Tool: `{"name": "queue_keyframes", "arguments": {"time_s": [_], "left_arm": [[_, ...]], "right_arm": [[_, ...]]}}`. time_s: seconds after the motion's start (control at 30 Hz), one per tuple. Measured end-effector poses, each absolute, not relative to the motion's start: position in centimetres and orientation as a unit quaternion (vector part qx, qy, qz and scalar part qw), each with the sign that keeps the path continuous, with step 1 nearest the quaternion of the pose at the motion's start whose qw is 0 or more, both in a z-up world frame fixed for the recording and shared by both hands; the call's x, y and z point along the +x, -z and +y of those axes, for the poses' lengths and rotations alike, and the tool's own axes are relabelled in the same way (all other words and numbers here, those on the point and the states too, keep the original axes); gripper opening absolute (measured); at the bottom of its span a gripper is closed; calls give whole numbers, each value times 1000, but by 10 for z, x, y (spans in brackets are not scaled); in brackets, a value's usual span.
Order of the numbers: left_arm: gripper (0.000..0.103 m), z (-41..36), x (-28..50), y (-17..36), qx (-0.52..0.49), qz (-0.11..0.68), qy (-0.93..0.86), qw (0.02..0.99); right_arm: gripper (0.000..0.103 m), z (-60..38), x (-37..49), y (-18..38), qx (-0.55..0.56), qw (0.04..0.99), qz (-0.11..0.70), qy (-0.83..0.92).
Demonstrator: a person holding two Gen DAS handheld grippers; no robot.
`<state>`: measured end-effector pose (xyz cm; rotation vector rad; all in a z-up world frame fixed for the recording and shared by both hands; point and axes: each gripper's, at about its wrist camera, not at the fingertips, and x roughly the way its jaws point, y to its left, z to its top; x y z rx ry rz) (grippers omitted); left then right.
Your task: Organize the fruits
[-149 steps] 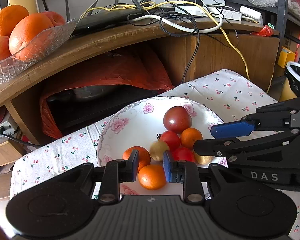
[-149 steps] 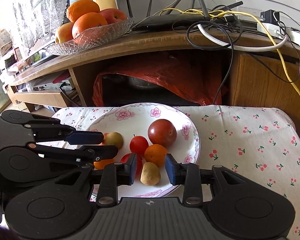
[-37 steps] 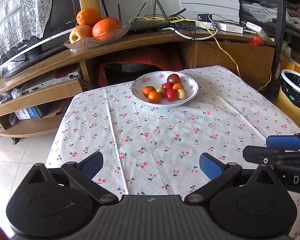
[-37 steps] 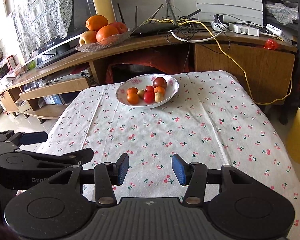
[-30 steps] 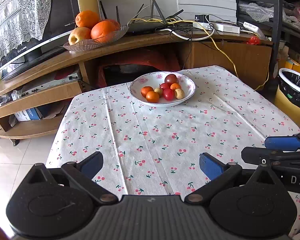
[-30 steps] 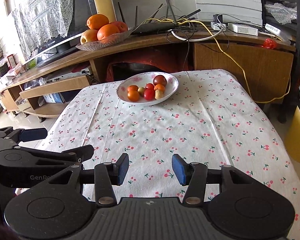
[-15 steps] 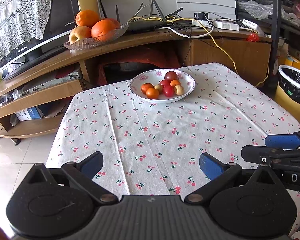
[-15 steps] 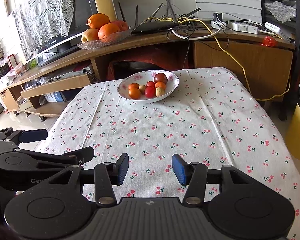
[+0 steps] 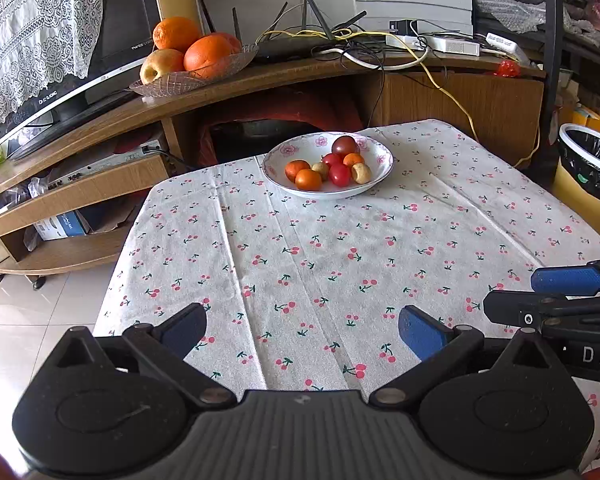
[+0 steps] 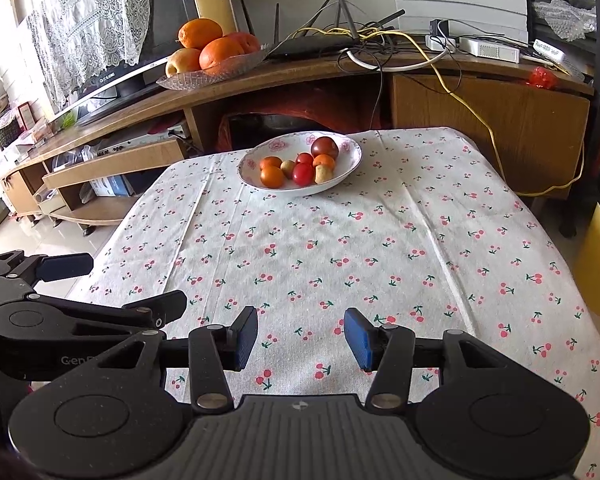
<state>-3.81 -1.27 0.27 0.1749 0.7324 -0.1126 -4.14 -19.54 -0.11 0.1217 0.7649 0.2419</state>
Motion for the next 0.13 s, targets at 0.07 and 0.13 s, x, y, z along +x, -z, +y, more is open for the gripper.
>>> {"name": "queue_keyframes", "arguments": {"time_s": [0.07, 0.13], "left_arm": [[103, -13, -39, -3, 88, 355, 53, 929], [103, -14, -39, -3, 93, 352, 49, 930]], "right_arm": [[45, -195, -41, 1, 59, 919, 373, -118], [45, -195, -41, 1, 59, 919, 372, -117]]}}
